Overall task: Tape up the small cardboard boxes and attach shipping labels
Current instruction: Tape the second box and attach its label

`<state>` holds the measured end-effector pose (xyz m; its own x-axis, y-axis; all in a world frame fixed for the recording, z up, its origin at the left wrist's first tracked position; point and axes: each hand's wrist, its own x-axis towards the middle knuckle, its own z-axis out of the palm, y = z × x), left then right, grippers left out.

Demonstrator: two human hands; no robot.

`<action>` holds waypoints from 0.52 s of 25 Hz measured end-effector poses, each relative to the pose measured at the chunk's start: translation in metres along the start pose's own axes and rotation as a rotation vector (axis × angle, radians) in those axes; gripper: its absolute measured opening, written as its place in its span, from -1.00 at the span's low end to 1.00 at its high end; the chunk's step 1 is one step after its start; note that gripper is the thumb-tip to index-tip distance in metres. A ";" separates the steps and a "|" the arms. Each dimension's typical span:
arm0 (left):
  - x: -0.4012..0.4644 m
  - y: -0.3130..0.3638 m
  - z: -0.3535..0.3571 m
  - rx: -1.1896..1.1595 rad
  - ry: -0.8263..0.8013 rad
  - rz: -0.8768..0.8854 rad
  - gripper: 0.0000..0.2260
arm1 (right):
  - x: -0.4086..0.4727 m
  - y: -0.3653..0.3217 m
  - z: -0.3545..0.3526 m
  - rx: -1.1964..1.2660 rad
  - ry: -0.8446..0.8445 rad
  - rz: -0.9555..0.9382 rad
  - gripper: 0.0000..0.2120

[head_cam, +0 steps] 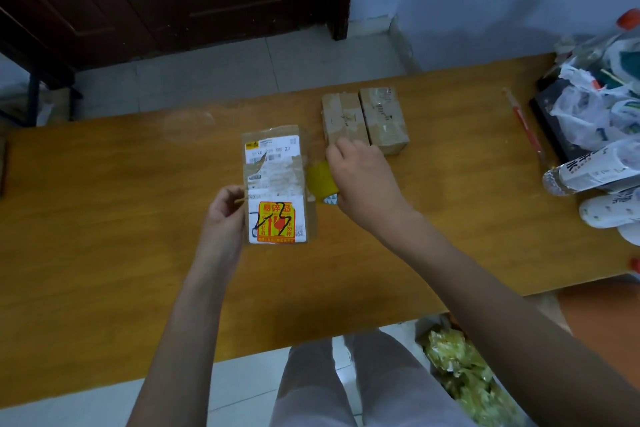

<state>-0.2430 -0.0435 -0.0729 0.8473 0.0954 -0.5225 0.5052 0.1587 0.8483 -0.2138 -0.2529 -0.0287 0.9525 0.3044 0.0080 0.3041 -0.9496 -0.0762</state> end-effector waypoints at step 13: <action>-0.004 -0.005 0.038 0.395 0.010 -0.056 -0.27 | 0.005 0.009 -0.008 0.103 0.095 0.009 -0.59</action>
<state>-0.2426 -0.0824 -0.0712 0.8159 0.1075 -0.5681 0.5765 -0.2259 0.7852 -0.2066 -0.2603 -0.0212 0.9538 0.2830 0.1009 0.2972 -0.9380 -0.1786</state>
